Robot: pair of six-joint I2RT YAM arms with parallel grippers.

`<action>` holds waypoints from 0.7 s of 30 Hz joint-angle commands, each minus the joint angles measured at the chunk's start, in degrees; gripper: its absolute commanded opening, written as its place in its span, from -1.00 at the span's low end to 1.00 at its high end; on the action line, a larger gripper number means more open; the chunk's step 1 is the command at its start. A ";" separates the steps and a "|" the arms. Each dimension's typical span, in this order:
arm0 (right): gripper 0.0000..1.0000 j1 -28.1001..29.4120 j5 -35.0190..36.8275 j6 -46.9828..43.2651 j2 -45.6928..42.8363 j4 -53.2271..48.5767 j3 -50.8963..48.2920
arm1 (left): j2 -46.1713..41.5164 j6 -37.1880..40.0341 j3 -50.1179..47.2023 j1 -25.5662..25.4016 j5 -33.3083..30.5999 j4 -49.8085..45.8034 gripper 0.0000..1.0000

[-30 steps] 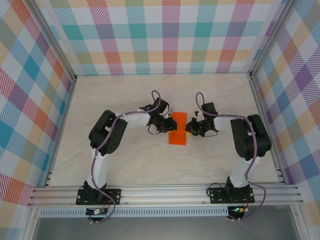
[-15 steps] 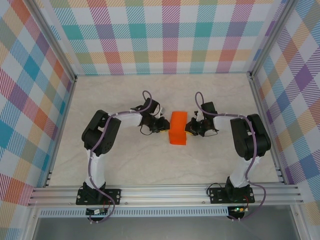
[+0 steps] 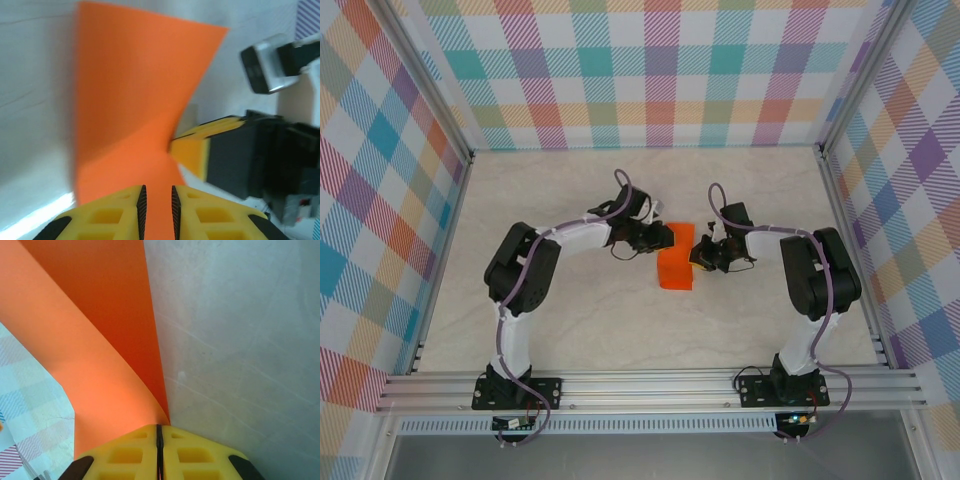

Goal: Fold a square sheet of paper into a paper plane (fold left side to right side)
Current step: Hold the square sheet of paper at the center of the table.

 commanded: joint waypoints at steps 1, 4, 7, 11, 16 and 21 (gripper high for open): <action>-0.81 1.09 7.93 -1.25 4.46 -8.14 -2.45 | 4.12 -0.26 2.75 -1.12 -0.98 -1.44 -0.55; -0.81 1.26 7.93 -1.26 4.46 -8.19 -2.43 | 5.93 -0.68 3.77 -1.16 -2.30 -1.53 -0.56; -0.81 1.42 7.93 -1.16 4.45 -8.15 -2.34 | 7.07 -0.76 3.82 -1.21 -2.98 -1.62 -0.56; -0.81 1.53 7.85 -1.20 4.33 -8.06 -2.34 | 8.08 -0.45 3.27 -1.38 -3.98 -2.45 -0.56; -0.81 1.61 6.79 -1.13 3.63 -6.68 -2.64 | 8.40 0.14 1.42 -1.69 -4.89 -3.36 -0.56; -0.82 0.88 1.10 -1.54 -1.11 -3.10 -2.45 | 7.95 0.37 -0.17 -2.06 -5.55 -3.46 -0.57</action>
